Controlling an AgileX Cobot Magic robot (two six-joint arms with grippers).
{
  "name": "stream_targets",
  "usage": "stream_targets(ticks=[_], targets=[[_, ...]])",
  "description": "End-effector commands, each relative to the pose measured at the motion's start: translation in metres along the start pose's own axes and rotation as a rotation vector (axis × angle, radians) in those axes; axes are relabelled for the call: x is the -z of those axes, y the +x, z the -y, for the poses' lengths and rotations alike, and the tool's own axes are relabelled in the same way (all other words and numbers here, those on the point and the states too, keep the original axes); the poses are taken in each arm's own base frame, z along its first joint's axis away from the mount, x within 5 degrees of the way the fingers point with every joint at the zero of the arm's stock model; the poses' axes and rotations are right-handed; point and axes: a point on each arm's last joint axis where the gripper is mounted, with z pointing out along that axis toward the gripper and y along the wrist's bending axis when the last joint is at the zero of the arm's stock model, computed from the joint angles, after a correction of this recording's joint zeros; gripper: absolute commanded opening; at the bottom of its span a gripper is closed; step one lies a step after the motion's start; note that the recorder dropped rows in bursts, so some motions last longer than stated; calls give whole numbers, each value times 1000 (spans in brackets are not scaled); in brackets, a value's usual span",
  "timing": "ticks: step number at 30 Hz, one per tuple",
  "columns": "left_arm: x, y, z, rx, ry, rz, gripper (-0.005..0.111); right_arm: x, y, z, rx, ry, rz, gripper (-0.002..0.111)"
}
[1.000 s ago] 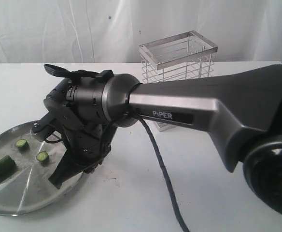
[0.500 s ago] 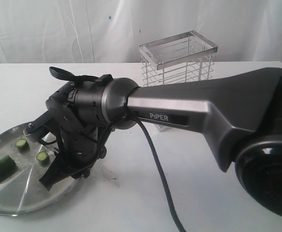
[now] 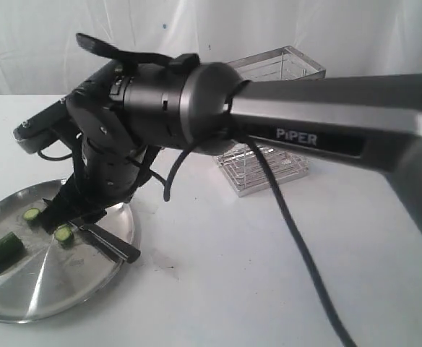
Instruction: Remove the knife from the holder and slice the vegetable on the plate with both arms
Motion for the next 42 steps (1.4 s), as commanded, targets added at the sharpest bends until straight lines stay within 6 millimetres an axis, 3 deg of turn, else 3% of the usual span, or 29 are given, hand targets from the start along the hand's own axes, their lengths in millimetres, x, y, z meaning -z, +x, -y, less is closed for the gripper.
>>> stream_targets(ticks=[1,3,8,12,15,30,36,42], targets=[[33,3,10,-35,36,120,15,44,1,5,-65,7,159,18],[56,8,15,-114,44,218,0,71,10,1,-69,-16,284,0],[95,46,20,-278,72,382,0,128,67,-3,-57,-120,507,0],[97,73,15,-293,76,433,0,154,118,3,-86,-166,591,0],[93,79,13,-291,75,427,0,164,131,4,-74,-179,647,0],[88,86,12,-280,97,385,0,171,136,4,-74,-200,703,0],[88,86,12,-280,97,385,0,177,125,6,185,-122,878,0],[88,86,12,-280,97,385,0,146,122,36,-53,-81,777,0]])
